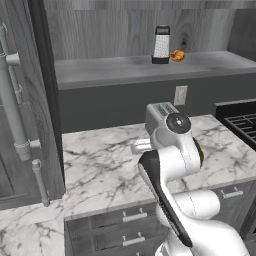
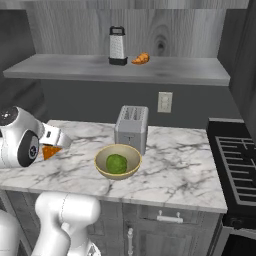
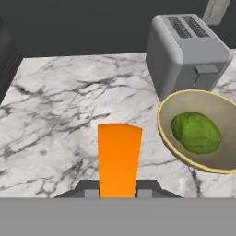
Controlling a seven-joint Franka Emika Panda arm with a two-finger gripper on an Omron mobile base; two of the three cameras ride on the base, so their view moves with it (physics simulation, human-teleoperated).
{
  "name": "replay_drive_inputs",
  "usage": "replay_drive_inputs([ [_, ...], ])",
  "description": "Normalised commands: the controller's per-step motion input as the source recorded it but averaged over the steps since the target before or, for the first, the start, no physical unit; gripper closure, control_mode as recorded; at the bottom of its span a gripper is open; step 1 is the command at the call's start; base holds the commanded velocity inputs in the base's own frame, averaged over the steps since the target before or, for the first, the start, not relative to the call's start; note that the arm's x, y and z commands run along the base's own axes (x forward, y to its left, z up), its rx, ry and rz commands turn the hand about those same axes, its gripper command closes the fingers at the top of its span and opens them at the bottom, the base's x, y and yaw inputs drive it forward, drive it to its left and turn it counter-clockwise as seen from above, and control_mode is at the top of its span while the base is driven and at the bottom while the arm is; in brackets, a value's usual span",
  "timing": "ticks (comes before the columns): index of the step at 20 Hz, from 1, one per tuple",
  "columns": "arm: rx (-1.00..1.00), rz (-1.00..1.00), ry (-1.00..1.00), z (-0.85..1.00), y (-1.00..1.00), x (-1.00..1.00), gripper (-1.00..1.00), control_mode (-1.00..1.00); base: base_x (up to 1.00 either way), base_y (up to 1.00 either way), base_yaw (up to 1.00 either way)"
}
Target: Pick the cheese from the fridge and the cheese grater from the cabinet and place them next to the salad bowl.
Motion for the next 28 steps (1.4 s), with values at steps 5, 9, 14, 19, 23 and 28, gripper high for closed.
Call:
replay_drive_inputs([
  [5, -0.05, -0.01, 0.00, -0.55, 0.14, 0.30, 1.00, -1.00, 0.00, 0.00, 0.00],
  [9, 0.01, -0.01, 0.02, -0.49, 0.02, 0.33, 1.00, -1.00, 0.00, 0.00, 0.00],
  [14, 0.00, 0.00, 0.05, -0.40, 0.00, 0.41, 1.00, -1.00, 0.00, 0.00, 0.00],
  [19, 0.02, 0.00, 0.15, -0.29, 0.00, 0.46, 1.00, -1.00, 0.00, 0.00, 0.00],
  [23, 0.06, 0.00, 0.31, -0.25, -0.01, 0.41, 1.00, -1.00, 0.00, 0.00, 0.00],
  [28, 0.06, 0.00, 0.06, -0.37, 0.00, 0.25, 1.00, -1.00, 0.00, 0.00, 0.00],
])
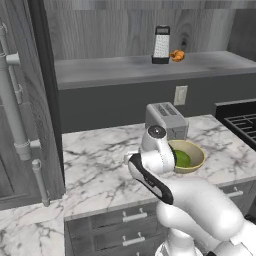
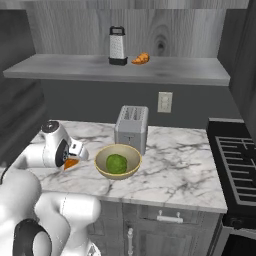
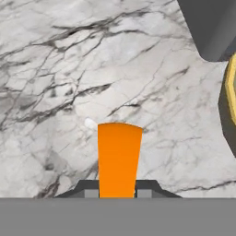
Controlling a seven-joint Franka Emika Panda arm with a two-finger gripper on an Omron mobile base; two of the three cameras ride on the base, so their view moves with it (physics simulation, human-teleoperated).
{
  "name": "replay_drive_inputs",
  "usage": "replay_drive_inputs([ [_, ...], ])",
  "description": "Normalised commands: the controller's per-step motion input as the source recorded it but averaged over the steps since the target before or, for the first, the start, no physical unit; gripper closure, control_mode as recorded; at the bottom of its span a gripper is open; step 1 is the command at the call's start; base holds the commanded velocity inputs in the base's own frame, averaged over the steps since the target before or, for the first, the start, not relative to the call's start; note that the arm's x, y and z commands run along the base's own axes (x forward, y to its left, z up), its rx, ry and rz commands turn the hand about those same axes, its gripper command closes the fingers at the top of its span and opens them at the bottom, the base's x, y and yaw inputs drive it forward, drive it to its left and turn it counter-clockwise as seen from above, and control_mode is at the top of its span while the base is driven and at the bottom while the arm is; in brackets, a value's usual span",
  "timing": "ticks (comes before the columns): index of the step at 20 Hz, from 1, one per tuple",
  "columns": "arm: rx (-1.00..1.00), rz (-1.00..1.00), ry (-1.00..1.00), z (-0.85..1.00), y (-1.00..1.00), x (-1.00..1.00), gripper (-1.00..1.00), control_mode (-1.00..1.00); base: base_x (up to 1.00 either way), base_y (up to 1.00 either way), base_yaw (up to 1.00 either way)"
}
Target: Pick the cheese from the fridge and the cheese grater from the cabinet and place them next to the salad bowl.
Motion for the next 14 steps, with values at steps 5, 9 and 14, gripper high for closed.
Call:
replay_drive_inputs([
  [5, 0.01, 0.00, -0.01, -0.43, 0.00, 0.11, 1.00, -1.00, 0.00, 0.00, 0.00],
  [9, 0.00, 0.00, -0.04, -0.47, -0.05, 0.11, 1.00, -1.00, 0.00, 0.00, 0.00],
  [14, 0.00, -0.01, -0.12, -0.37, -0.09, 0.11, 1.00, -1.00, 0.00, 0.00, 0.00],
])
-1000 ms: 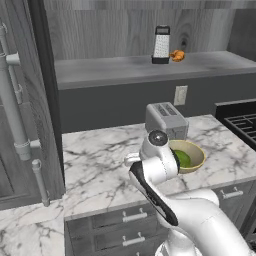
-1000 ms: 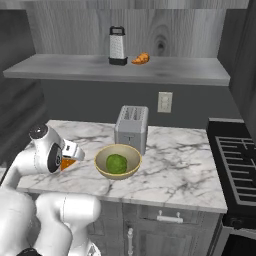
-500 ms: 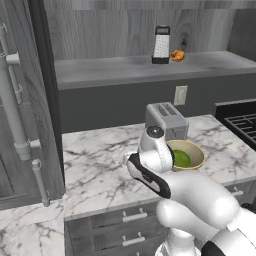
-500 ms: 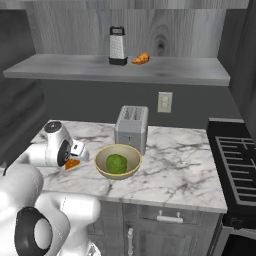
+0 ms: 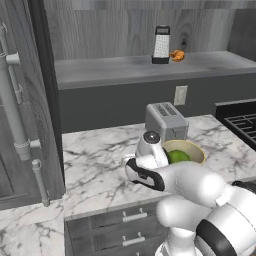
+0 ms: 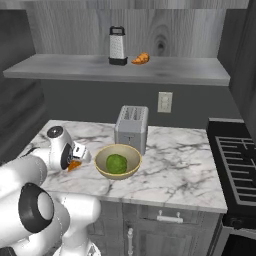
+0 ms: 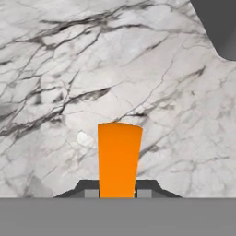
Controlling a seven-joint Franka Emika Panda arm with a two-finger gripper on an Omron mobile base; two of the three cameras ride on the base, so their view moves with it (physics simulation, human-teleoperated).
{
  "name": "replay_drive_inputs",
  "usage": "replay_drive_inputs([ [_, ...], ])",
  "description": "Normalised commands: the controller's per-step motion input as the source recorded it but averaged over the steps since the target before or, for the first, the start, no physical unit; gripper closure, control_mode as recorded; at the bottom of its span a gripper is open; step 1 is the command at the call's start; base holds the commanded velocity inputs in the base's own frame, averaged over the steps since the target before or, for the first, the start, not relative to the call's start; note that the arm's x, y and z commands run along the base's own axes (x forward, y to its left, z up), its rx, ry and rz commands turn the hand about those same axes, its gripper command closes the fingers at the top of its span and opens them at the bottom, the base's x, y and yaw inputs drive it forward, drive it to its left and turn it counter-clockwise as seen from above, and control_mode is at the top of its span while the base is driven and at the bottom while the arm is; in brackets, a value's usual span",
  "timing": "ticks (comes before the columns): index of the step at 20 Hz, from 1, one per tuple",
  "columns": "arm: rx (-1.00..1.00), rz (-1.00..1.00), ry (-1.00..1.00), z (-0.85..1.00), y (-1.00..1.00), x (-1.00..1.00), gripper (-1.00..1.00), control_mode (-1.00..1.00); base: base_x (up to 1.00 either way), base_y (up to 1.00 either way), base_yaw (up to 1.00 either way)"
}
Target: Pick the cheese from the fridge and the cheese grater from the cabinet and place them next to the salad bowl.
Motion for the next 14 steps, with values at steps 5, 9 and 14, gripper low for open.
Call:
replay_drive_inputs([
  [5, 0.00, -0.03, -0.07, -0.26, -0.13, 0.07, 1.00, -1.00, 0.00, 0.00, 0.00],
  [9, 0.00, -0.05, 0.00, -0.28, -0.22, 0.07, 1.00, -1.00, 0.00, 0.00, 0.00],
  [14, 0.00, -0.05, 0.00, -0.29, -0.18, 0.09, 1.00, -1.00, 0.00, 0.00, 0.00],
])
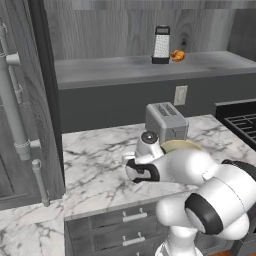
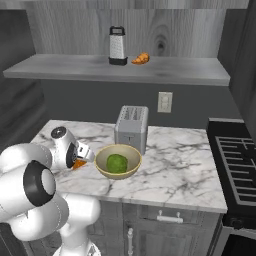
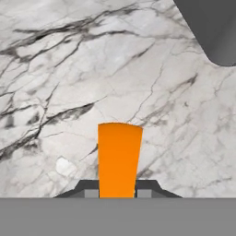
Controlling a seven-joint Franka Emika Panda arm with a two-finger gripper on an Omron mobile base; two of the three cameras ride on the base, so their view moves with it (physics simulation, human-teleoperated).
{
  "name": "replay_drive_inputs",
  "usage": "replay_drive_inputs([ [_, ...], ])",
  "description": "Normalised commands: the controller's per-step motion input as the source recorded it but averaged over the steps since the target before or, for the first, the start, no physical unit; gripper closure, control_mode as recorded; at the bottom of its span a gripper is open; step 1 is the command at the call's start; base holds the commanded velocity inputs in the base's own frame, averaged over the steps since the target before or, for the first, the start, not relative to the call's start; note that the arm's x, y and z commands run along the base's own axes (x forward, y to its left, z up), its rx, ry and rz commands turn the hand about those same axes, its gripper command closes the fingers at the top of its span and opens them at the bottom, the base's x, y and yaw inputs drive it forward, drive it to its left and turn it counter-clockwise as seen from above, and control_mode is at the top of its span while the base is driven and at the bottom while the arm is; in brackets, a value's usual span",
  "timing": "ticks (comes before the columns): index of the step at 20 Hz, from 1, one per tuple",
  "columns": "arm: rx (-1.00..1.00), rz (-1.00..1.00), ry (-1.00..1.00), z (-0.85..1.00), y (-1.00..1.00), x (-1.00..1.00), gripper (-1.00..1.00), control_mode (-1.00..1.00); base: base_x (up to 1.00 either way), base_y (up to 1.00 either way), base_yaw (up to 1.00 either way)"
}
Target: Pick the cheese from the fridge and the cheese grater from the cabinet and place them next to the salad bowl.
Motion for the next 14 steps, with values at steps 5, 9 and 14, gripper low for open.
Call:
replay_drive_inputs([
  [5, 0.00, -0.02, 0.00, -0.32, -0.17, 0.09, 1.00, -1.00, 0.00, 0.00, 0.00],
  [9, 0.00, -0.02, 0.00, -0.38, -0.14, -0.01, 1.00, -1.00, 0.00, 0.00, 0.00],
  [14, 0.00, -0.03, 0.00, -0.33, -0.14, -0.08, 1.00, -1.00, 0.00, 0.00, 0.00],
])
